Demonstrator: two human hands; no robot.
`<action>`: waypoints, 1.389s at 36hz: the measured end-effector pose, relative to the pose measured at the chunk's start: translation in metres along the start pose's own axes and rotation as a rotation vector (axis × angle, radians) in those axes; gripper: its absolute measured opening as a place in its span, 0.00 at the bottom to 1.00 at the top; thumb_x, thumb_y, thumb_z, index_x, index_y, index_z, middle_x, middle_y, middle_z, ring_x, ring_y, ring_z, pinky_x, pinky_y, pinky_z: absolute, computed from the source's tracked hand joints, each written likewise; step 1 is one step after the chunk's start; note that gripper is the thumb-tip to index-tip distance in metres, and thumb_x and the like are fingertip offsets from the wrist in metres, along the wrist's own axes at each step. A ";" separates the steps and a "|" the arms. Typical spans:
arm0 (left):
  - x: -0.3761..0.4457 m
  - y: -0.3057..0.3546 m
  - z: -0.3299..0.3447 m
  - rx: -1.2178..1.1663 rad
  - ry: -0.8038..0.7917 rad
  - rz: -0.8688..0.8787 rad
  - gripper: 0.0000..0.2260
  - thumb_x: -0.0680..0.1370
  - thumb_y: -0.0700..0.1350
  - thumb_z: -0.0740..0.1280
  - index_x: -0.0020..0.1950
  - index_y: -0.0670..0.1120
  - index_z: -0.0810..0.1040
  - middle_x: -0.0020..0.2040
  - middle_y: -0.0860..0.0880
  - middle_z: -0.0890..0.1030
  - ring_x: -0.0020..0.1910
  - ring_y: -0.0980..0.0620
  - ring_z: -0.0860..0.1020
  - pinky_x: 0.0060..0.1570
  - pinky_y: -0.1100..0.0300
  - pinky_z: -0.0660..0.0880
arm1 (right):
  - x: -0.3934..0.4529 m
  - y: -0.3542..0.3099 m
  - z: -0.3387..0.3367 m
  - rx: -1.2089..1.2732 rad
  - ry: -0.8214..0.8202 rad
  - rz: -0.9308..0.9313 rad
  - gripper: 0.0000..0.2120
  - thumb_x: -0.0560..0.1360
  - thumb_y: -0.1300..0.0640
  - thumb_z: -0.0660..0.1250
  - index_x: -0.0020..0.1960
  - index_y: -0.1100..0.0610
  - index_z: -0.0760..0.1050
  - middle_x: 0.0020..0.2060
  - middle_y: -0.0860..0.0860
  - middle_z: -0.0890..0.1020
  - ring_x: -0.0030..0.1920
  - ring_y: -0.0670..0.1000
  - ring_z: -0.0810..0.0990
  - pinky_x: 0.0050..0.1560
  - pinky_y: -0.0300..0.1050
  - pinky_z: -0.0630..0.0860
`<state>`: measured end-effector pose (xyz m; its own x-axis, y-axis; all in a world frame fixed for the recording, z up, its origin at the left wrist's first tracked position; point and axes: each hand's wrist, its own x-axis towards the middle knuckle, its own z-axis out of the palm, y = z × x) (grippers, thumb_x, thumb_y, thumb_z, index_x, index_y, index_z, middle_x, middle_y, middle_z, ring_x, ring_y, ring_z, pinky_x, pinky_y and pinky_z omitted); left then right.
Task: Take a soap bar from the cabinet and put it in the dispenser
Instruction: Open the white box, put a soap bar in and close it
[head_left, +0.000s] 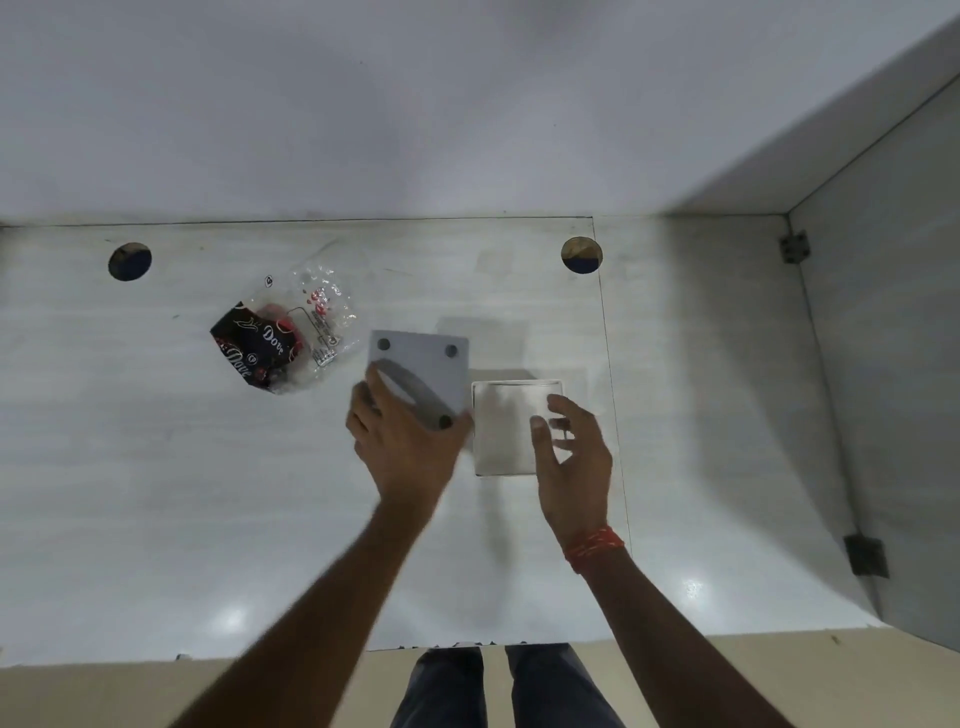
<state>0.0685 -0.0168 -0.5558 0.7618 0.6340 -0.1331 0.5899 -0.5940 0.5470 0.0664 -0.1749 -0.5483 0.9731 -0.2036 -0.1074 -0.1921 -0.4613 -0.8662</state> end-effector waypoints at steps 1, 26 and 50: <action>-0.017 0.005 -0.002 -0.023 -0.006 0.015 0.56 0.59 0.64 0.78 0.77 0.40 0.57 0.71 0.38 0.67 0.70 0.38 0.66 0.67 0.45 0.67 | 0.000 -0.006 0.003 0.038 -0.043 0.040 0.15 0.78 0.54 0.68 0.63 0.55 0.77 0.56 0.48 0.81 0.53 0.48 0.81 0.50 0.42 0.80; -0.055 0.016 0.017 -0.217 -0.214 -0.015 0.10 0.76 0.39 0.71 0.57 0.45 0.82 0.56 0.48 0.84 0.41 0.53 0.82 0.45 0.65 0.73 | 0.047 0.018 -0.014 -0.199 -0.167 0.304 0.12 0.78 0.56 0.68 0.59 0.59 0.81 0.41 0.51 0.80 0.29 0.41 0.74 0.23 0.23 0.68; 0.019 0.044 0.000 -0.120 -1.044 -0.085 0.44 0.75 0.32 0.64 0.79 0.60 0.43 0.73 0.45 0.67 0.53 0.40 0.80 0.36 0.50 0.83 | 0.072 0.006 -0.024 0.019 -0.621 0.603 0.25 0.77 0.61 0.56 0.71 0.42 0.67 0.65 0.54 0.75 0.60 0.65 0.76 0.39 0.71 0.80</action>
<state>0.1090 -0.0310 -0.5336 0.6055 -0.1038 -0.7890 0.6651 -0.4784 0.5734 0.1324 -0.2129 -0.5492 0.5997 0.1023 -0.7937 -0.7013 -0.4104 -0.5828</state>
